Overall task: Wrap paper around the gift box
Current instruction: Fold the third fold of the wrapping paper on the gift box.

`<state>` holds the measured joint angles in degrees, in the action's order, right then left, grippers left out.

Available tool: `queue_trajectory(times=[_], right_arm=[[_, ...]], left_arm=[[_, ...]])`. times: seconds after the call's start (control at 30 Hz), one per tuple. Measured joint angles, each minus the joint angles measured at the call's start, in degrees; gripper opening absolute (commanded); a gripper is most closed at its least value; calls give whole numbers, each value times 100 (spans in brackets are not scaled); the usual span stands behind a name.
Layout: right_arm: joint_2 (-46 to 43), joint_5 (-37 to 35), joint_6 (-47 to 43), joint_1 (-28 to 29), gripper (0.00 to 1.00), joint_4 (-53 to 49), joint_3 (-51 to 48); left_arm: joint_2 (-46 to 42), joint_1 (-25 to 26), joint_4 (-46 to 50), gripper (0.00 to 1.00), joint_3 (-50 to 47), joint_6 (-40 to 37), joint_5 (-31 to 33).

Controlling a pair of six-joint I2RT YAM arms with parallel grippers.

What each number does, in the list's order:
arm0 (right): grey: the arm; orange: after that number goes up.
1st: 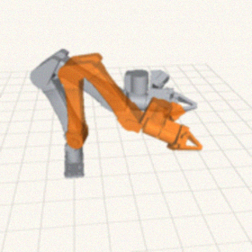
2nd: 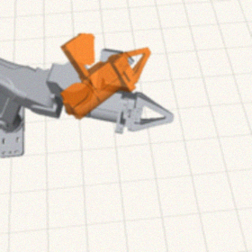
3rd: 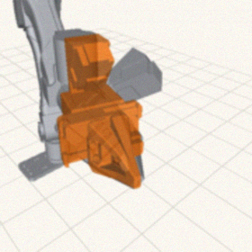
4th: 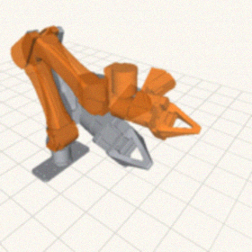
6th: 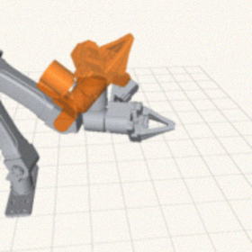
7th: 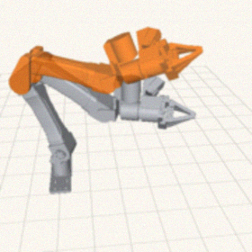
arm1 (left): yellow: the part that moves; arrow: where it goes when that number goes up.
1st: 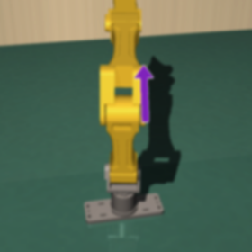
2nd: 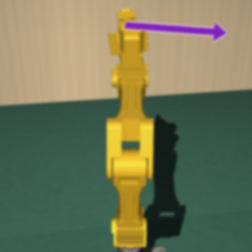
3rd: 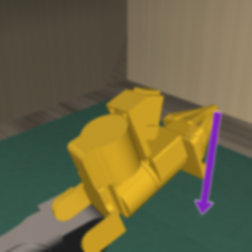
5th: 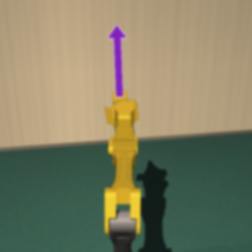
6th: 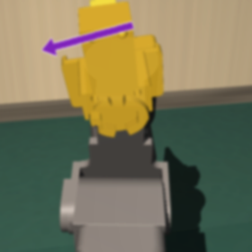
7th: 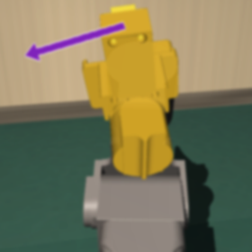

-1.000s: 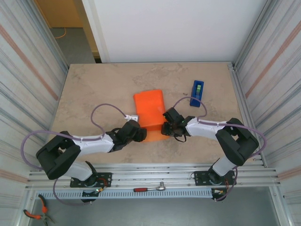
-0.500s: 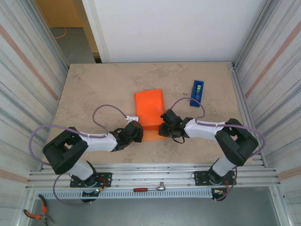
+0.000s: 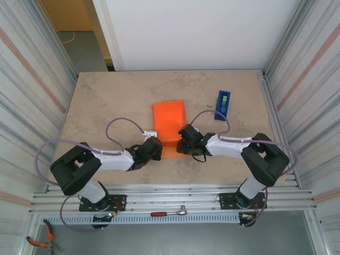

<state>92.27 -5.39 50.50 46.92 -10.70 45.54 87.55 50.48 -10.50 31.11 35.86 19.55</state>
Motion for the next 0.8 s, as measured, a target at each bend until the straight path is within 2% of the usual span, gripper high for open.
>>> queue_trajectory(times=[0.13, 0.23, 0.3, 0.33, 0.4, 0.43, 0.57, 0.8], right_arm=[[87, -127, 70, -2, 1, -33, 31], [146, -127, 103, 24, 2, 39, 59], [146, -129, 103, 33, 18, 39, 59], [146, -125, 118, 35, 17, 39, 59], [146, -127, 140, 37, 3, 61, 66], [146, -125, 151, 37, 0, 55, 66], [146, -122, 140, 37, 0, 39, 66], [146, -122, 140, 37, 0, 39, 66]], left_arm=[[44, 13, 37, 31, 50, -2, 33], [66, 24, 39, 31, 66, -2, 68], [66, 28, 39, 31, 68, -2, 79], [68, 28, 42, 31, 68, -2, 87], [70, 28, 42, 31, 70, 0, 92], [70, 28, 39, 31, 72, -2, 92], [70, 28, 42, 35, 83, -2, 98], [-470, 28, 365, 54, 81, 2, 114]])
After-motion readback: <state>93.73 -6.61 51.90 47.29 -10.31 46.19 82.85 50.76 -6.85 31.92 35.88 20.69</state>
